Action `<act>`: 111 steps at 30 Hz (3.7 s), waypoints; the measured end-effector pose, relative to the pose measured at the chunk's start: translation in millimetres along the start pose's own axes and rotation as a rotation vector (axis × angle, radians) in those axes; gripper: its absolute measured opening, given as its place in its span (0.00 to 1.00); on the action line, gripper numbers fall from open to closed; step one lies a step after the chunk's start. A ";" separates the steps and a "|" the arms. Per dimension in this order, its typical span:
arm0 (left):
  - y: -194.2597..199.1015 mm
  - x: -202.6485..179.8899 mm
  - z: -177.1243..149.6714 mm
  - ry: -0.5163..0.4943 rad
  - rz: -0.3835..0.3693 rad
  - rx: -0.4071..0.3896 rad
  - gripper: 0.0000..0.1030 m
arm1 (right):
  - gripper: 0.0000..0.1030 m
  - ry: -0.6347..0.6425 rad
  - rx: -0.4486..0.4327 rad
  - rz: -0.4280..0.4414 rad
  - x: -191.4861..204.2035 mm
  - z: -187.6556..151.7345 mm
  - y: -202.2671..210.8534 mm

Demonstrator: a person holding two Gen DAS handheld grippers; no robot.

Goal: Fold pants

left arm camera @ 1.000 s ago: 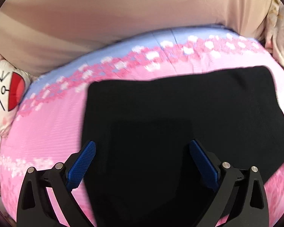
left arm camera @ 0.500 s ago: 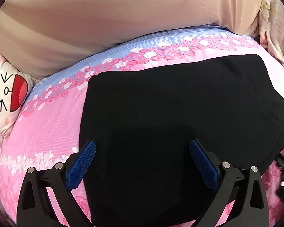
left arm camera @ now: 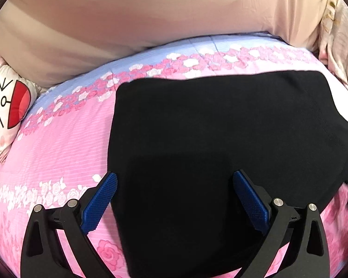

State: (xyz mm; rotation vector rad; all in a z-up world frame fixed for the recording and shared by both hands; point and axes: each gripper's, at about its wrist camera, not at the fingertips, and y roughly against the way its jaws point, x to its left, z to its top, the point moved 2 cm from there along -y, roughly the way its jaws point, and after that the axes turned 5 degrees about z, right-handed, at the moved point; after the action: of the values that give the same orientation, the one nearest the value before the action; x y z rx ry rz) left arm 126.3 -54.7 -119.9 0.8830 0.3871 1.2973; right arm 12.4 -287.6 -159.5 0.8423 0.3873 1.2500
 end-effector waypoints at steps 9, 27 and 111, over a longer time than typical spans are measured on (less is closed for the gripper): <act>51.2 55.1 -18.6 0.057 0.114 -0.089 0.95 | 0.46 0.039 -0.144 0.138 11.6 10.9 61.8; 57.2 142.8 -51.9 0.125 0.334 -0.041 0.95 | 0.27 0.531 0.091 0.600 186.1 -19.8 34.2; -50.0 115.9 -28.4 0.515 -0.810 0.331 0.89 | 0.67 -0.268 0.260 0.812 11.9 66.4 -59.3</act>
State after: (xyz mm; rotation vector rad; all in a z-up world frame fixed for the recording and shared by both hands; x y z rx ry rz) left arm 170.7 63.2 -149.6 0.5400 1.2513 0.6823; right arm 100.7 -303.8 -158.0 1.4549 -0.0329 1.8166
